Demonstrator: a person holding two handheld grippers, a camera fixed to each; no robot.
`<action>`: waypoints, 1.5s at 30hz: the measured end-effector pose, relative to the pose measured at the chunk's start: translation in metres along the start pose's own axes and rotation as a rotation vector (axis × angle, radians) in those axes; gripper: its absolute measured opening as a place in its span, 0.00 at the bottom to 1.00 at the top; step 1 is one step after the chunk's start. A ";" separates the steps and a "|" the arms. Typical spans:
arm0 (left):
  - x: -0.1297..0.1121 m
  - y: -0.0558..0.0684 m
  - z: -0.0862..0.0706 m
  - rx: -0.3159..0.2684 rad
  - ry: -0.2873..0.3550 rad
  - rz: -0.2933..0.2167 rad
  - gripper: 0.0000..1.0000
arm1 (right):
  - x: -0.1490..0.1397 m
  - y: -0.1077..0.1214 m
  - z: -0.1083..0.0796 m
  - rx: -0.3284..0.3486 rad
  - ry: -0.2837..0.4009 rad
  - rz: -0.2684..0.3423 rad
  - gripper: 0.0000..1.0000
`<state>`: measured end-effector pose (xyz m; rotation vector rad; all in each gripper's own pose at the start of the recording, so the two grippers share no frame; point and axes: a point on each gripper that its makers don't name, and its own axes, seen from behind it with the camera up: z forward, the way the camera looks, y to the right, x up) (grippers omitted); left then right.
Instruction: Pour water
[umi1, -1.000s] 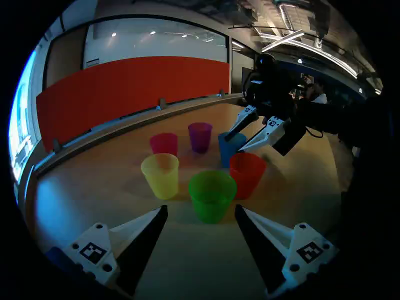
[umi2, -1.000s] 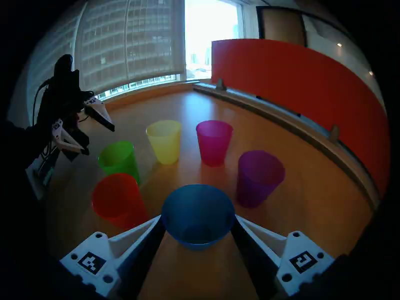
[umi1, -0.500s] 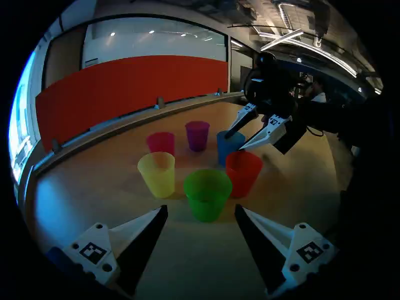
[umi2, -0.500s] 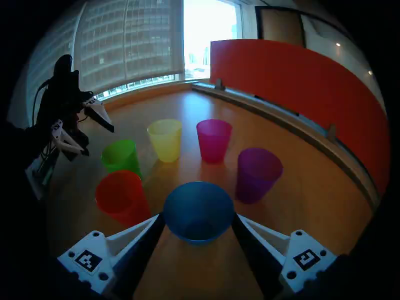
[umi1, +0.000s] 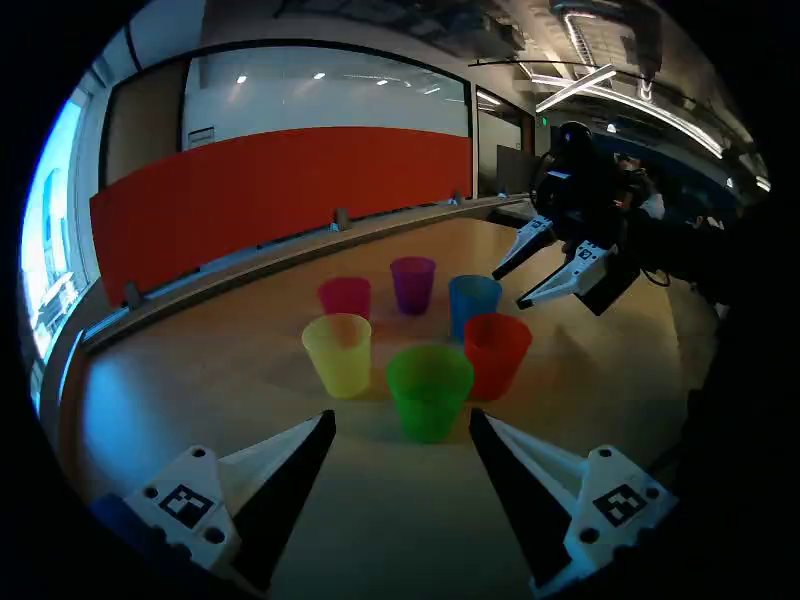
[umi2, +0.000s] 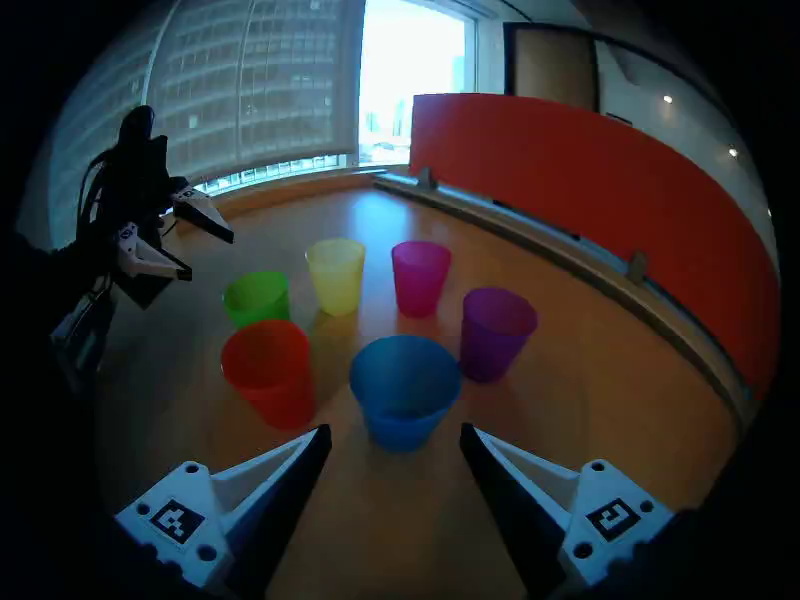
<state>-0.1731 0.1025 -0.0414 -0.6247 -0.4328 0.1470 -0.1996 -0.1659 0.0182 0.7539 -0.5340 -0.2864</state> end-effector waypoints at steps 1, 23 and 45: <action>0.000 -0.001 -0.001 0.009 0.003 -0.001 1.00 | -0.001 0.000 -0.004 -0.009 0.004 0.003 1.00; 0.042 -0.021 -0.048 0.252 0.217 -0.058 1.00 | -0.009 0.004 -0.100 -0.310 0.202 0.124 1.00; 0.072 -0.036 -0.065 0.503 0.399 -0.095 1.00 | 0.011 0.044 -0.151 -0.715 0.399 0.192 1.00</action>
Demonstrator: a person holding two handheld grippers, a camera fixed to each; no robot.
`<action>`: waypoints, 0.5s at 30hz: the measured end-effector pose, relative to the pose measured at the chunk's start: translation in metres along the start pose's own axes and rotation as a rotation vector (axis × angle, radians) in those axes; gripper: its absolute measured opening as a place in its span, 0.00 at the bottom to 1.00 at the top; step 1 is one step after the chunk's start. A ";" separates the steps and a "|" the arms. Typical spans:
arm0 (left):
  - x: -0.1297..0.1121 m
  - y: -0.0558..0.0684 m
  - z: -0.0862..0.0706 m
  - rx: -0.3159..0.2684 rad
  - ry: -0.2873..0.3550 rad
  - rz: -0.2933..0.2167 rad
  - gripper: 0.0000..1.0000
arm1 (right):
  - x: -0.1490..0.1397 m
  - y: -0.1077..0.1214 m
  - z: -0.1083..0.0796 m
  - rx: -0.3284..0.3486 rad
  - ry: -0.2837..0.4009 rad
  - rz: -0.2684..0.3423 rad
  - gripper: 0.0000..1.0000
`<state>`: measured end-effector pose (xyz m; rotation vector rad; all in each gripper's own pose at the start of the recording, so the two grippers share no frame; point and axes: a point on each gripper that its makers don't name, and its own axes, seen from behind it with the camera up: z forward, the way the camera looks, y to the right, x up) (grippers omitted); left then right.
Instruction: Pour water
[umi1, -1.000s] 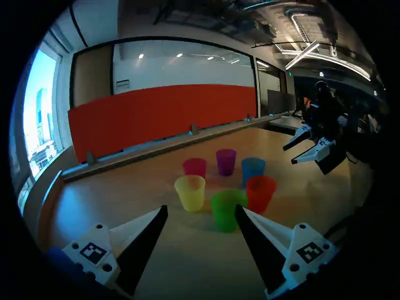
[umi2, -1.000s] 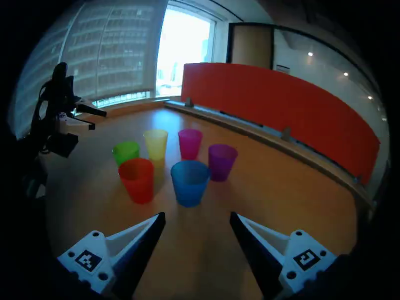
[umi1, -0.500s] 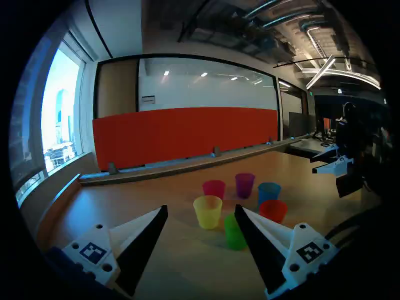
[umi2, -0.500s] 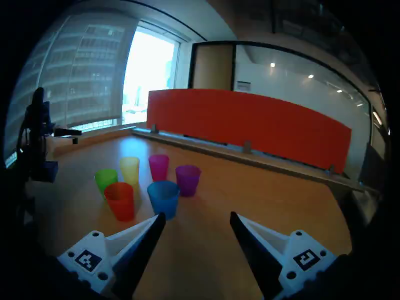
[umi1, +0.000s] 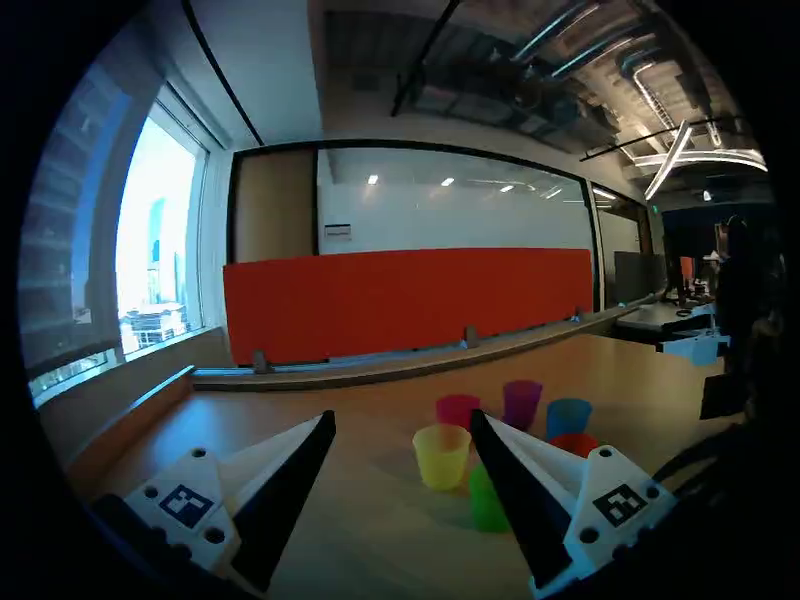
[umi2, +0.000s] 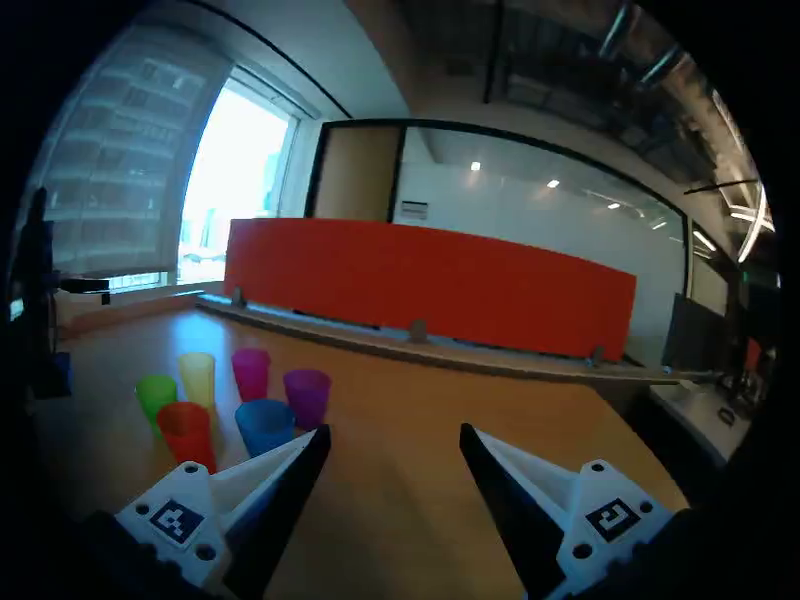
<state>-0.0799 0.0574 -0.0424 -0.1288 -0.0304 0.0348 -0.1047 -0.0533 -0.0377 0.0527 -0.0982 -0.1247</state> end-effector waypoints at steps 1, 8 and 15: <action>0.000 -0.001 0.000 0.009 0.005 -0.004 1.00 | 0.001 0.002 0.000 -0.015 0.006 0.001 1.00; -0.001 -0.009 0.001 0.082 0.039 -0.019 1.00 | 0.004 0.018 0.000 -0.104 0.047 0.028 1.00; 0.001 -0.013 0.002 0.139 0.071 -0.005 1.00 | 0.000 0.024 0.003 -0.139 0.063 0.061 1.00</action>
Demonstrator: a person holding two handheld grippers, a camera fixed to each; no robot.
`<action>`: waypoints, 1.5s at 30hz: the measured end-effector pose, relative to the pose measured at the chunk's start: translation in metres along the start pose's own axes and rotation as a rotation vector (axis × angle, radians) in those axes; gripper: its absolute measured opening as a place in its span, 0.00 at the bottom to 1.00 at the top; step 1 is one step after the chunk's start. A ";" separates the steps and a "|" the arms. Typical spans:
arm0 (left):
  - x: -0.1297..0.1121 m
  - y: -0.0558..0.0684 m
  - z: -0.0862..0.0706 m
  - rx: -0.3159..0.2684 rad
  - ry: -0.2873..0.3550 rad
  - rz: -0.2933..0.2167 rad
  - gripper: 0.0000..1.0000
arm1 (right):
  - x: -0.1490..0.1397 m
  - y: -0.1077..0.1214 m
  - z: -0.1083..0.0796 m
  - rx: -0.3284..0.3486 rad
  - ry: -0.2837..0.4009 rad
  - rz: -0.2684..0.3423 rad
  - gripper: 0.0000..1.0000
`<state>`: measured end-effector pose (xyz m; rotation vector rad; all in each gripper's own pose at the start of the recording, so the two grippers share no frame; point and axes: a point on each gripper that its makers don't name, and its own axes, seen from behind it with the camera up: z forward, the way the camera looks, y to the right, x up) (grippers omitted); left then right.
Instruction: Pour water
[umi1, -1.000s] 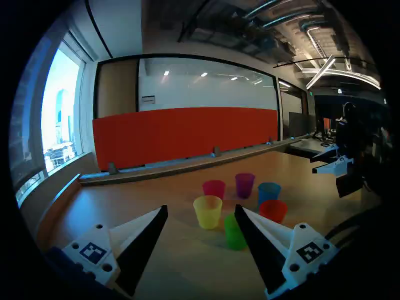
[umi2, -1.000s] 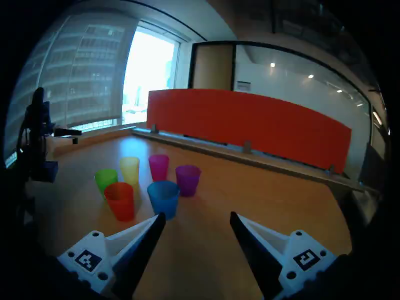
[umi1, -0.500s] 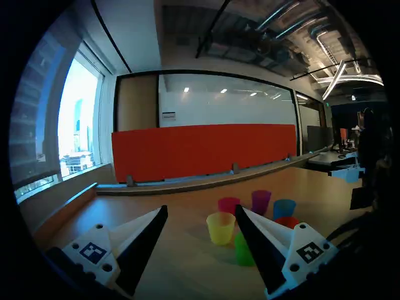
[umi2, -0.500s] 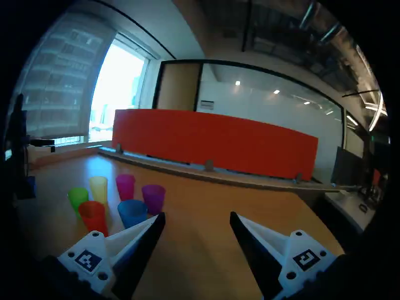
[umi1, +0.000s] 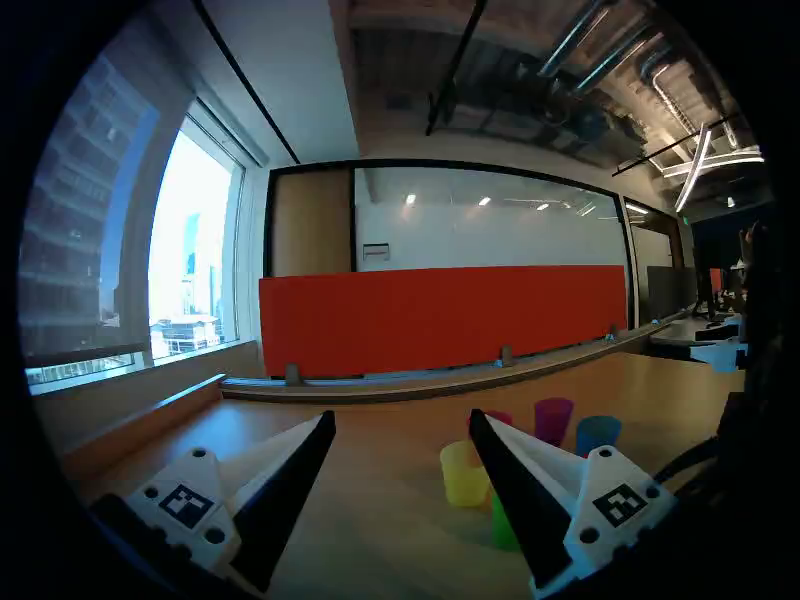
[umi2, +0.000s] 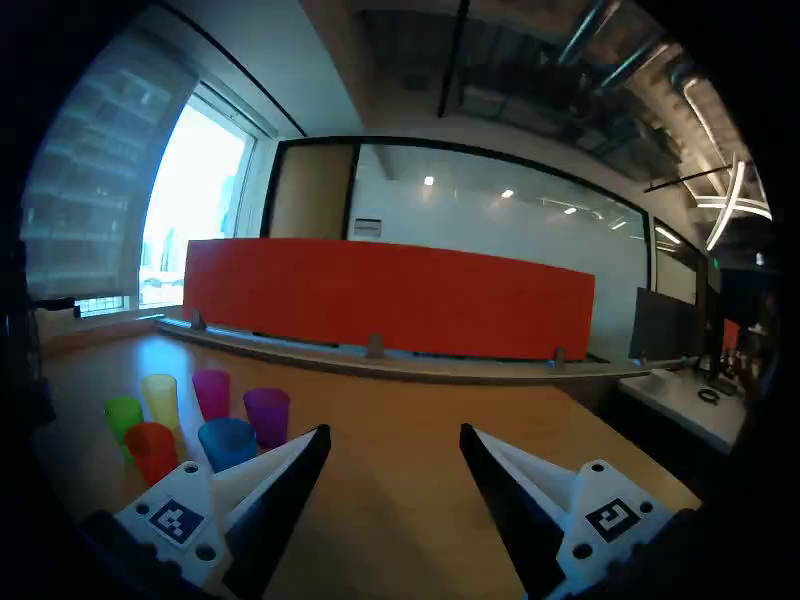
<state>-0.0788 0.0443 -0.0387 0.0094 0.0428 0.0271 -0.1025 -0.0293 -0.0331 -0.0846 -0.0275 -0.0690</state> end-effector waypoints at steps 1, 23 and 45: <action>-0.001 0.001 0.000 0.004 0.002 0.004 1.00 | 0.000 0.000 0.001 0.000 0.003 0.006 1.00; -0.017 0.003 0.011 0.063 0.042 0.020 1.00 | 0.015 0.003 0.010 -0.030 0.019 0.038 1.00; -0.051 -0.018 0.013 0.082 0.014 -0.015 1.00 | 0.011 0.000 0.011 -0.035 0.002 0.029 1.00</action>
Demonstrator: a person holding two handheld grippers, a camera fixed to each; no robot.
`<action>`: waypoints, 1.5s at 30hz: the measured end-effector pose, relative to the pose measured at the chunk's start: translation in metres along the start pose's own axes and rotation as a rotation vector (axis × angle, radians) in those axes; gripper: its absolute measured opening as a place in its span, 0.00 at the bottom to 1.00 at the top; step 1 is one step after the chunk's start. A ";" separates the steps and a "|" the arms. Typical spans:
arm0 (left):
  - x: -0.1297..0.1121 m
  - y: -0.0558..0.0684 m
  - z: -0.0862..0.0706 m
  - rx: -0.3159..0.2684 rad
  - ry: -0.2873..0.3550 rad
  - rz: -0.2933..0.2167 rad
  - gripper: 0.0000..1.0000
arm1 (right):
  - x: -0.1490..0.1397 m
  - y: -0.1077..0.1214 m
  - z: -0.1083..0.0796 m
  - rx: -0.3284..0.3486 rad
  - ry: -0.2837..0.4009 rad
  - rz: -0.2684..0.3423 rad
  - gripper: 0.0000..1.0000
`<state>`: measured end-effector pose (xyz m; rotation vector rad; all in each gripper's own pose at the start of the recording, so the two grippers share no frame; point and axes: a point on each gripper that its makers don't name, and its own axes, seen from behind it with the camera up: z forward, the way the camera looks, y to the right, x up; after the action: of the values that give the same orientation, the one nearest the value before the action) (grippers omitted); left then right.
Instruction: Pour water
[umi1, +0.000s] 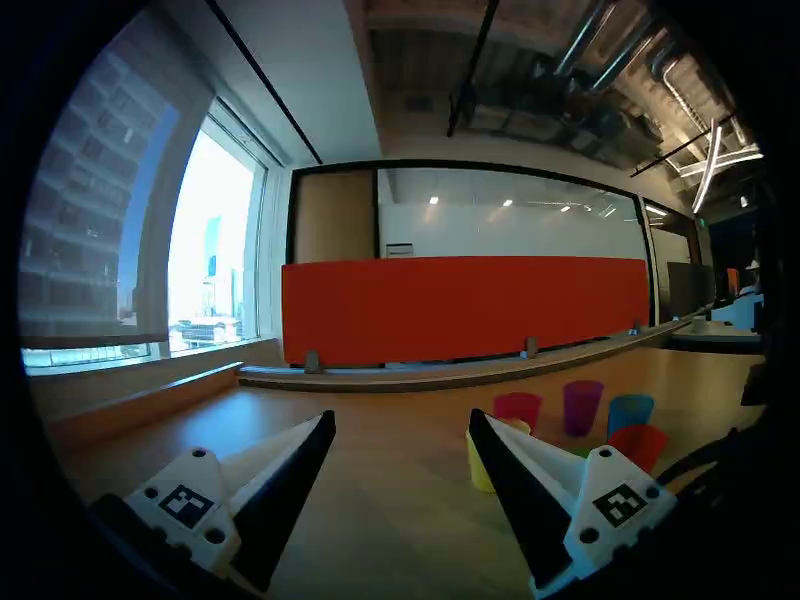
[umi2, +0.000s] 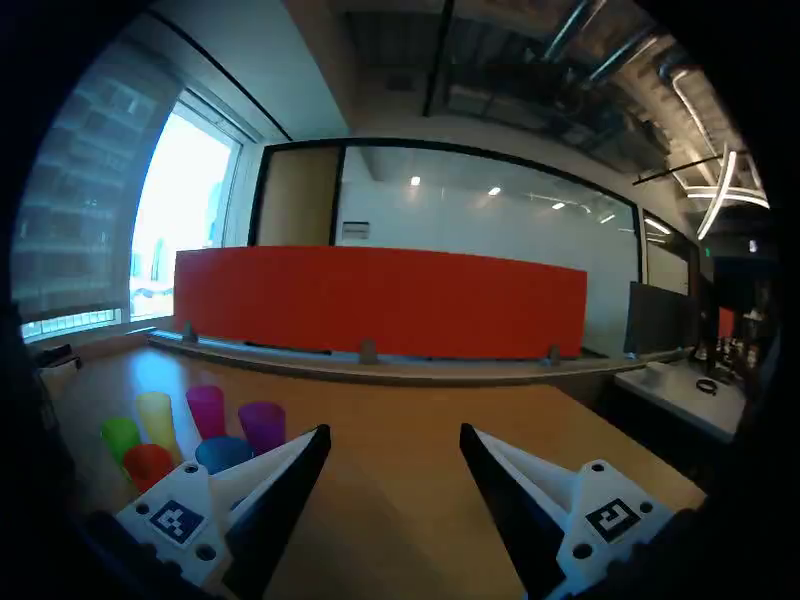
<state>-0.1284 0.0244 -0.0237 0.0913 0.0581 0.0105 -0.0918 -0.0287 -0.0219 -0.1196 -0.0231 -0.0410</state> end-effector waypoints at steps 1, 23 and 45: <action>-0.001 -0.001 0.000 0.001 -0.001 -0.001 1.00 | 0.000 -0.001 0.000 0.001 0.000 -0.002 1.00; -0.011 -0.008 0.004 0.011 -0.019 -0.032 1.00 | 0.009 -0.005 -0.002 0.003 0.009 -0.015 1.00; -0.025 -0.009 0.009 0.012 -0.068 -0.032 1.00 | 0.010 -0.005 -0.003 0.005 0.013 -0.010 1.00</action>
<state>-0.1530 0.0141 -0.0138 0.1022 -0.0081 -0.0245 -0.0821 -0.0343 -0.0241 -0.1144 -0.0106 -0.0515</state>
